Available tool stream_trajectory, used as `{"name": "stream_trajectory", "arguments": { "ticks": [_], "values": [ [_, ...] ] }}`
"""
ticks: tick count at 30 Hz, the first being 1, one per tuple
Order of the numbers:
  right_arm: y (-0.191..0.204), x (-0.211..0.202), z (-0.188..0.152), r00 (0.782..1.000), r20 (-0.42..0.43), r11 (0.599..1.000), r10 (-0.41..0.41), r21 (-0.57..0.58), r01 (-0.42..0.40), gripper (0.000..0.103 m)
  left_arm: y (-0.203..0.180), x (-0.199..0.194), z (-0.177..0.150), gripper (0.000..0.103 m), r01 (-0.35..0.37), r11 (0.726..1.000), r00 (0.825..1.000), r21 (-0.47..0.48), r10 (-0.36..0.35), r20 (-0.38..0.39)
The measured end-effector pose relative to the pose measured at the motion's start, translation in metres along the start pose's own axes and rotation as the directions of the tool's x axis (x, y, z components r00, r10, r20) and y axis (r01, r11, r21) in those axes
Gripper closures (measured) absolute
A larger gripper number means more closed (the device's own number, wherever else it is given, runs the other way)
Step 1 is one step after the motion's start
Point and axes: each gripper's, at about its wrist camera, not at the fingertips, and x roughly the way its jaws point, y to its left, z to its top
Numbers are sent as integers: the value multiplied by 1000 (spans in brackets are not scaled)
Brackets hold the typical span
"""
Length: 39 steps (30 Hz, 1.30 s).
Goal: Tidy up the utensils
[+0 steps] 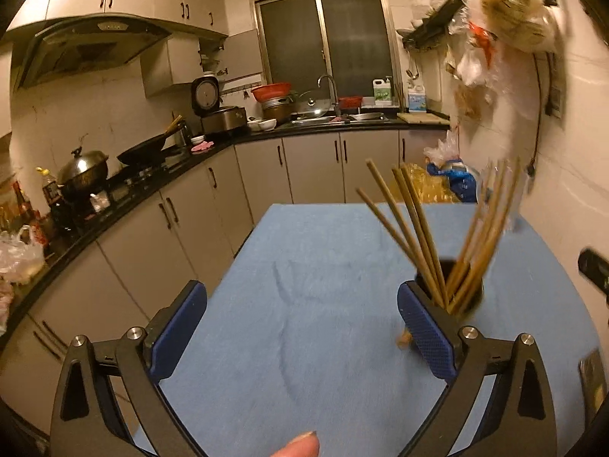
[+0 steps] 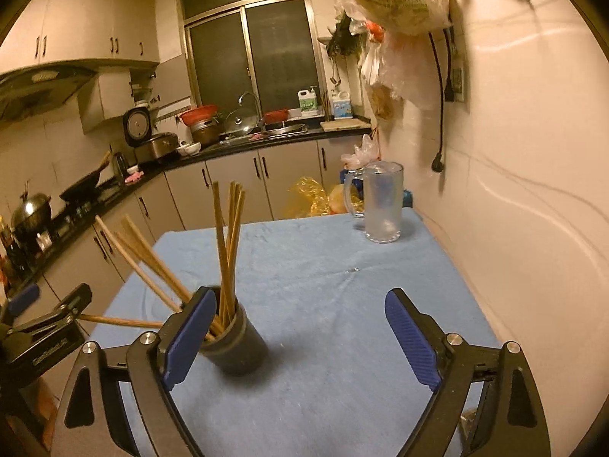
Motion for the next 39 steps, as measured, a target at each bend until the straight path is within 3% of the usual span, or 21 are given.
{"name": "stream_trajectory", "arguments": {
  "ticks": [8,13,39],
  "values": [
    [10,-57,-46,1000,6,1000,-25,-9,25,8,20,-51,-55,3,-39,999,998,-23,38,-39],
    [19,-75,-80,998,-4,998,-59,-19,59,7,29,-62,-81,3,-7,998,996,-61,2,-91],
    [34,-73,-118,992,-83,991,-93,-103,84,7,20,-68,-97,3,43,997,992,-58,-50,-118]
  ]
}}
